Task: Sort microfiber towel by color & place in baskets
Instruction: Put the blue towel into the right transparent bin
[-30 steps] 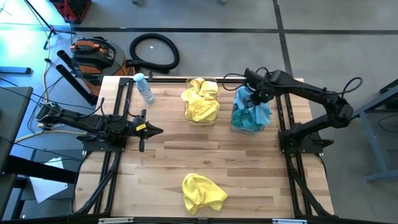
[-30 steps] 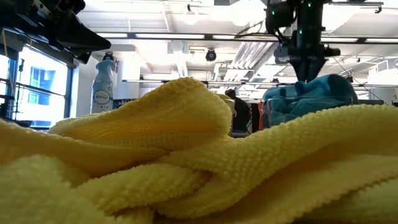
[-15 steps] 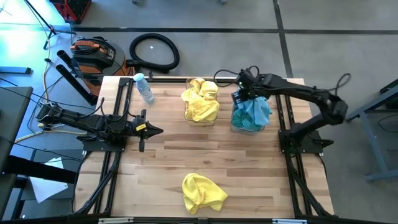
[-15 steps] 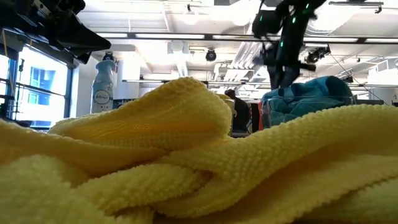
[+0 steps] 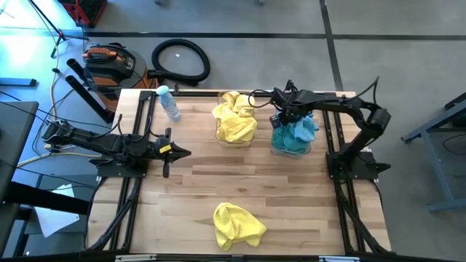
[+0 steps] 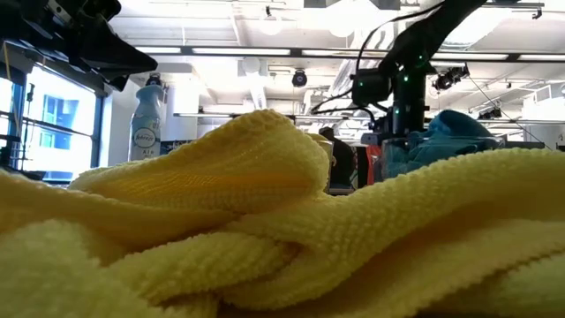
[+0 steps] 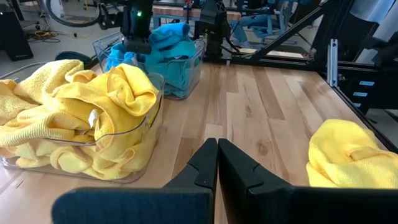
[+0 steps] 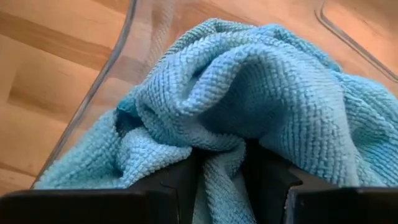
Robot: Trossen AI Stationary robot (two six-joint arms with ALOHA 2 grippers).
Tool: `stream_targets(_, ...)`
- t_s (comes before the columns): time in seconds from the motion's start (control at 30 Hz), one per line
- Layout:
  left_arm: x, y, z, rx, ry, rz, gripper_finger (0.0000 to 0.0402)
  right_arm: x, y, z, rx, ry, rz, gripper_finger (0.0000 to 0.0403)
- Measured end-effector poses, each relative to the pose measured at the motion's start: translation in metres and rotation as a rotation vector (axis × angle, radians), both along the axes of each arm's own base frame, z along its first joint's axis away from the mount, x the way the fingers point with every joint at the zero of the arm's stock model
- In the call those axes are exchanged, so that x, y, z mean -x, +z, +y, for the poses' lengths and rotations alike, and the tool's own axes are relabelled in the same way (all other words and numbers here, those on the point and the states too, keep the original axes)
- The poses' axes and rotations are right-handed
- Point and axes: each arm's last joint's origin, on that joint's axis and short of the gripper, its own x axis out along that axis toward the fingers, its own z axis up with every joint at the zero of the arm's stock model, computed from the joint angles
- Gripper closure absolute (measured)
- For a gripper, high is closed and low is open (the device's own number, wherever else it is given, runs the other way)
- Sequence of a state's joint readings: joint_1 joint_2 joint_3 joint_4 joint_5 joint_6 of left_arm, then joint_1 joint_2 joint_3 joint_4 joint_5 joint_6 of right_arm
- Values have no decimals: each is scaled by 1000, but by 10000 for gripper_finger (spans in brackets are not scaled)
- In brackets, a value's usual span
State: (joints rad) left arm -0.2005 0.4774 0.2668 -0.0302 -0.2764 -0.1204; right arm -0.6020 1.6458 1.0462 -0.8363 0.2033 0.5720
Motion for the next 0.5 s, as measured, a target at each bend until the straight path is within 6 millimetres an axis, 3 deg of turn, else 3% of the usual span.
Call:
stream_targets(0.23, 0, 0, 0, 5, 2, 2, 401, 6, 28, 4, 40, 24, -71, 284)
stream_targets(0.5, -1, -1, 1, 50, 55, 4, 402, 29, 71, 20, 108, 4, -172, 284)
